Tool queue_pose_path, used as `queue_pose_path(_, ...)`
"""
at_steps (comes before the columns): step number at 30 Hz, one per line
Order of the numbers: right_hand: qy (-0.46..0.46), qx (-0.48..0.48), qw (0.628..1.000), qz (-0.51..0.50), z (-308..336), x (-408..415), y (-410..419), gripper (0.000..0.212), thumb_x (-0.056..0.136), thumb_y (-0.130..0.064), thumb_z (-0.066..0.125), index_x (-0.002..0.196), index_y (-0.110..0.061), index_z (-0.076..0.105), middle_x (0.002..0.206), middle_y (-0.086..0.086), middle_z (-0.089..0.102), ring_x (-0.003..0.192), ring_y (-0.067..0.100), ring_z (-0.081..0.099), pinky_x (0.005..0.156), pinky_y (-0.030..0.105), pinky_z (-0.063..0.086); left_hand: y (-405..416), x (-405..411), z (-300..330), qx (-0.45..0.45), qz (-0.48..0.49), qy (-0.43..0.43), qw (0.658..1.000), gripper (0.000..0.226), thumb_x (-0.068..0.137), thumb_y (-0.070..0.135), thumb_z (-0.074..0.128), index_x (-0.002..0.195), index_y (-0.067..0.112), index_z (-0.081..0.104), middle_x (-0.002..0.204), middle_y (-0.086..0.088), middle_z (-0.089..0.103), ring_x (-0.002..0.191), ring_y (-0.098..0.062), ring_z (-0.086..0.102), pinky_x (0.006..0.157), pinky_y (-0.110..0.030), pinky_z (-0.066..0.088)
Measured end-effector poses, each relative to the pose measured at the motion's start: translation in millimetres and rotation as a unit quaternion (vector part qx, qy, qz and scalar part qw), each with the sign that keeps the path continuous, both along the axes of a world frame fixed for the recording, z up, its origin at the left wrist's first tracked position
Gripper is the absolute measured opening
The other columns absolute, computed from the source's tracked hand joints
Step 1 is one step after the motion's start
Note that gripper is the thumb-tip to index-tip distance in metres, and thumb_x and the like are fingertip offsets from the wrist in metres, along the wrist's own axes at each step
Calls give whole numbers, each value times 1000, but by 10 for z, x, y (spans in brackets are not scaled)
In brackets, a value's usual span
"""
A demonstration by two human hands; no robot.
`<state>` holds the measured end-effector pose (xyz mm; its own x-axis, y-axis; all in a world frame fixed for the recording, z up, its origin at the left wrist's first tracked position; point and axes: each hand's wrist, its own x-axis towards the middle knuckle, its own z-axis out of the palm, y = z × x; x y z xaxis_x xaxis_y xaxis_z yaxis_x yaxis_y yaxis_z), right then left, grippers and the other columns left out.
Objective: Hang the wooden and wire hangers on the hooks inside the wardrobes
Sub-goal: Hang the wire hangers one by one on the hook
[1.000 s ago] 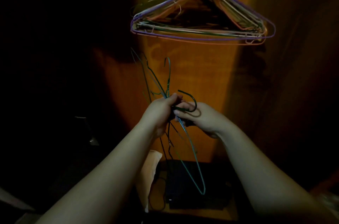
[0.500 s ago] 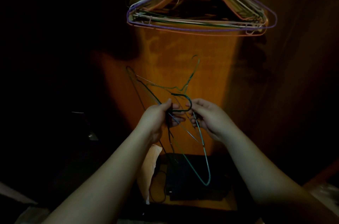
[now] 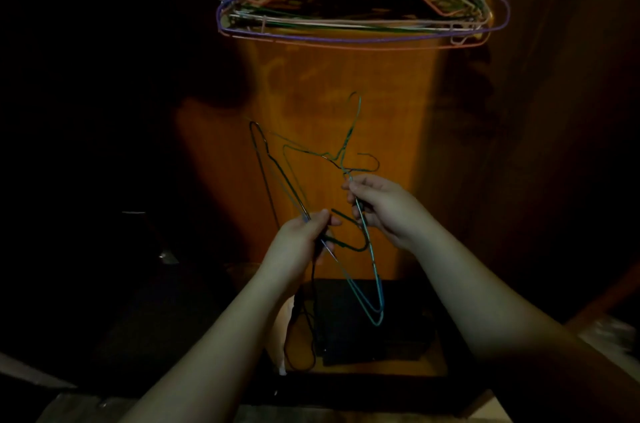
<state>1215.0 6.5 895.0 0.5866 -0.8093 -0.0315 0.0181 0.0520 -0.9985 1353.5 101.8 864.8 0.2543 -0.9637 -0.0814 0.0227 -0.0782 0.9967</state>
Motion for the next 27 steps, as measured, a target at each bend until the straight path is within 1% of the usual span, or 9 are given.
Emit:
queue_pose_path(6,-46,102,993,-38,-86,175,-179,21,104,-15,42,119,-7,55,78,1,46,58,9,43,50,21,39,93,-62,-164,63,-21,-25,997,23,102,24,46,101,12,65,62,2,54,51,-11,47,50,-23,38)
queue_pose_path(9,-7,112,993,-17,-137,203,-267,26,104,-16,42,126,-7,53,76,1,45,57,9,39,48,19,37,127,-25,-278,91,-26,-42,995,22,102,24,47,102,14,67,62,0,52,54,-13,47,55,-27,38)
queue_pose_path(11,39,80,996,9,-175,178,-319,26,104,-15,42,127,-8,52,80,2,49,60,10,44,52,21,40,160,21,-341,100,-19,-39,994,22,102,24,47,102,14,67,63,1,51,55,-13,48,58,-29,39)
queue_pose_path(14,139,17,988,62,-211,129,-357,13,102,-12,44,109,-12,55,86,6,61,65,11,57,57,22,46,202,92,-391,109,11,-43,993,23,102,24,47,106,13,67,65,2,52,56,-10,50,59,-26,42)
queue_pose_path(17,265,-58,960,70,-240,109,-381,12,103,-17,42,96,-16,52,81,3,61,65,13,54,56,25,45,204,154,-425,119,55,-52,990,23,102,22,47,104,11,67,68,0,53,59,-12,50,58,-26,40)
queue_pose_path(19,339,-131,930,57,-251,74,-419,15,102,-27,41,104,-16,51,78,3,56,63,16,45,57,31,37,213,172,-438,119,80,-59,988,22,101,22,48,99,14,68,68,0,53,63,-16,49,59,-28,38)
queue_pose_path(21,379,-173,908,41,-238,18,-452,26,101,-41,42,116,-20,48,82,9,56,62,21,47,56,34,36,223,177,-431,114,99,-46,988,22,102,21,46,96,17,67,66,1,51,62,-15,48,59,-28,39)
queue_pose_path(24,398,-220,891,9,-196,-88,-507,45,97,-58,41,127,-26,49,114,16,64,96,32,63,77,42,51,209,210,-399,108,124,-37,986,22,101,22,47,98,17,68,67,1,53,63,-15,49,59,-28,40)
queue_pose_path(27,373,-264,889,-7,-102,-185,-595,45,99,-52,42,133,-25,54,138,6,55,123,27,52,87,31,40,151,253,-317,94,148,-8,984,19,98,22,52,95,10,66,69,-1,55,62,-17,51,56,-27,40)
